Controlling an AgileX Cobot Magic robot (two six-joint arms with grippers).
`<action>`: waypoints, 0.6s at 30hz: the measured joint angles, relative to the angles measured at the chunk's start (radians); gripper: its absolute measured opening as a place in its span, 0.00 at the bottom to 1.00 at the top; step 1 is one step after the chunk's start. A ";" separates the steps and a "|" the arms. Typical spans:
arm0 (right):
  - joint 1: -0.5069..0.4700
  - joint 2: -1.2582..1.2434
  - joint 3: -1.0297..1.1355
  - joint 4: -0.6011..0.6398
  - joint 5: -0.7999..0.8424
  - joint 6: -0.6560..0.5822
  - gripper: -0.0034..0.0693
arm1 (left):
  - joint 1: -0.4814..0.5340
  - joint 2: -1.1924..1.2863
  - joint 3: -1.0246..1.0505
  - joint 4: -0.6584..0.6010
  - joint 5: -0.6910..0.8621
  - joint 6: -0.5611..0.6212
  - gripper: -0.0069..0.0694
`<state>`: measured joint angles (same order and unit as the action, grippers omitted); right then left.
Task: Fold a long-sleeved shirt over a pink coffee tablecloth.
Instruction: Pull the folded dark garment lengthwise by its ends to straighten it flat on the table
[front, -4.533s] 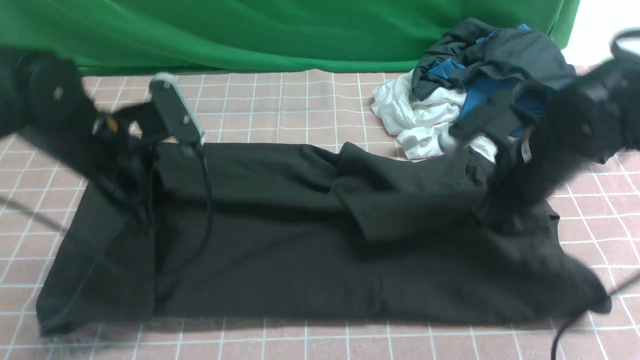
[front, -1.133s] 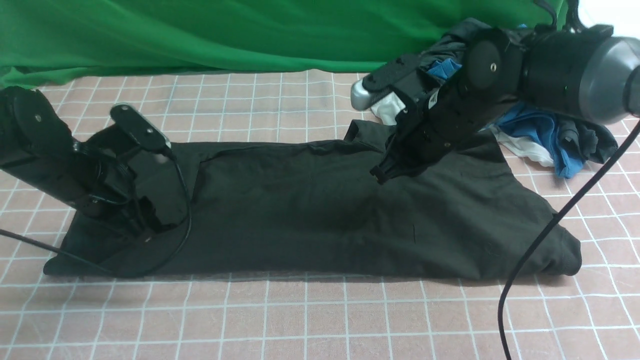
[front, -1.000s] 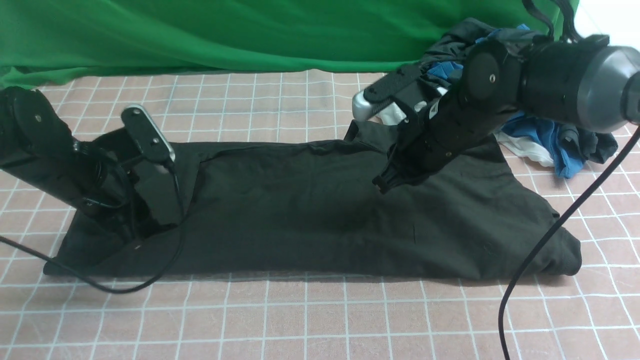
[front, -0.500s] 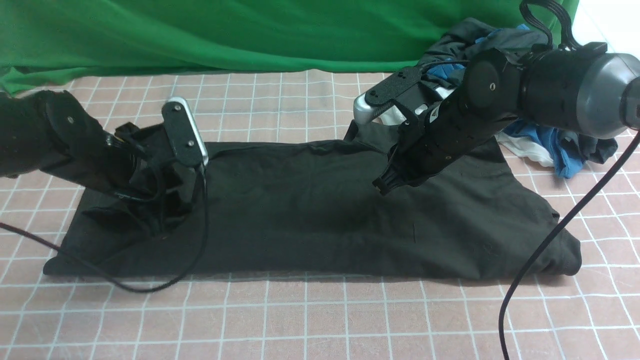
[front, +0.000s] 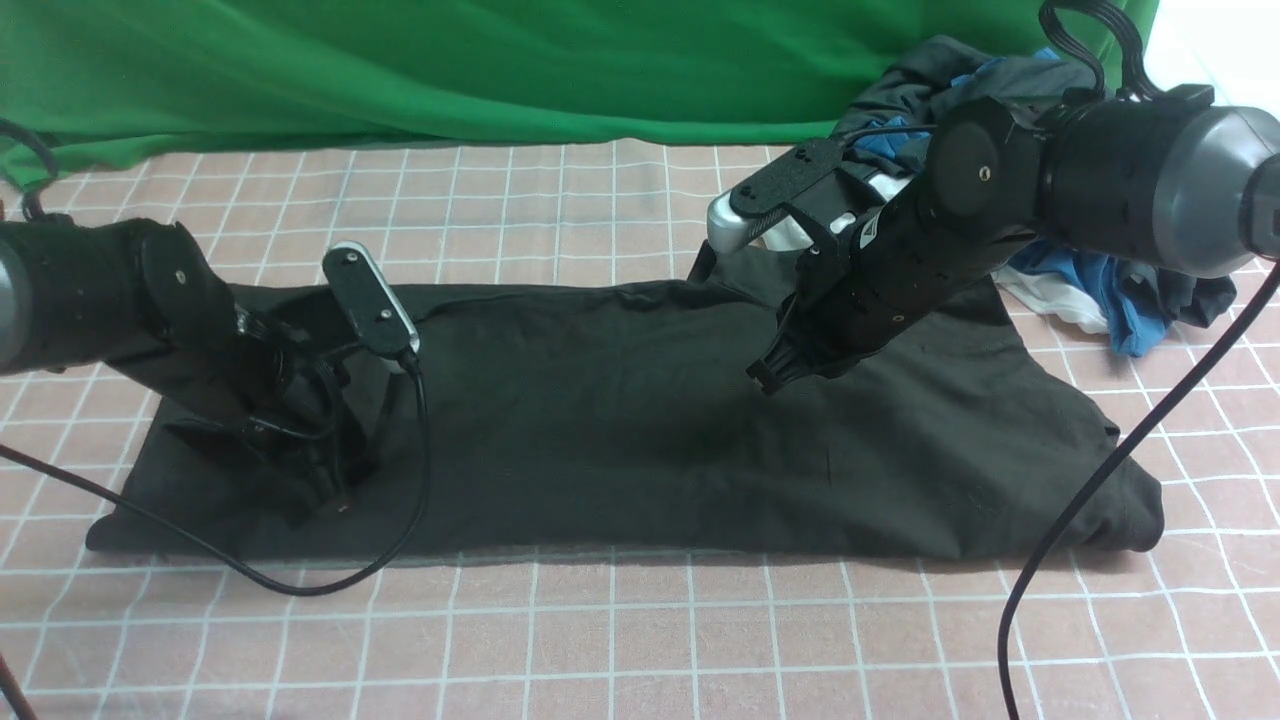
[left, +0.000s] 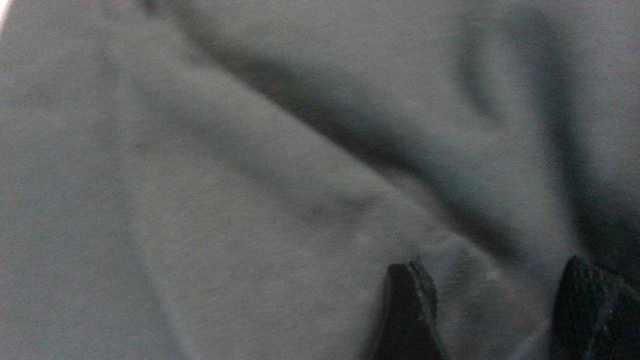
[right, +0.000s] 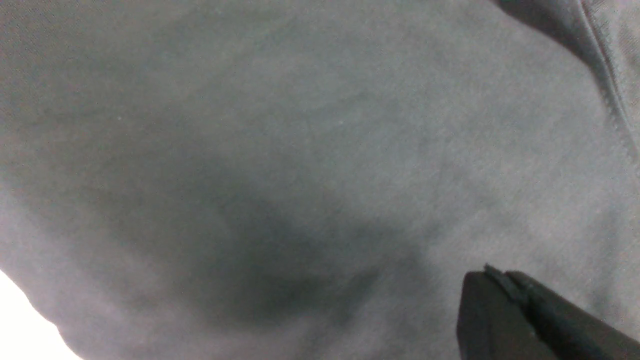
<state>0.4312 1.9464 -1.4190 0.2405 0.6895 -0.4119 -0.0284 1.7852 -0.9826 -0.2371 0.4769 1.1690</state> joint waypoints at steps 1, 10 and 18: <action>0.000 0.000 0.000 0.000 0.001 0.000 0.09 | 0.000 0.000 0.000 0.023 -0.011 -0.018 0.61; 0.000 0.000 0.000 0.000 0.003 0.000 0.09 | 0.000 0.000 0.000 0.088 -0.029 -0.075 0.23; 0.000 0.000 0.000 0.000 0.004 0.000 0.09 | 0.000 0.001 -0.044 0.171 -0.014 -0.120 0.13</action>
<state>0.4312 1.9464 -1.4190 0.2405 0.6933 -0.4119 -0.0284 1.7860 -1.0264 -0.0665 0.4629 1.0485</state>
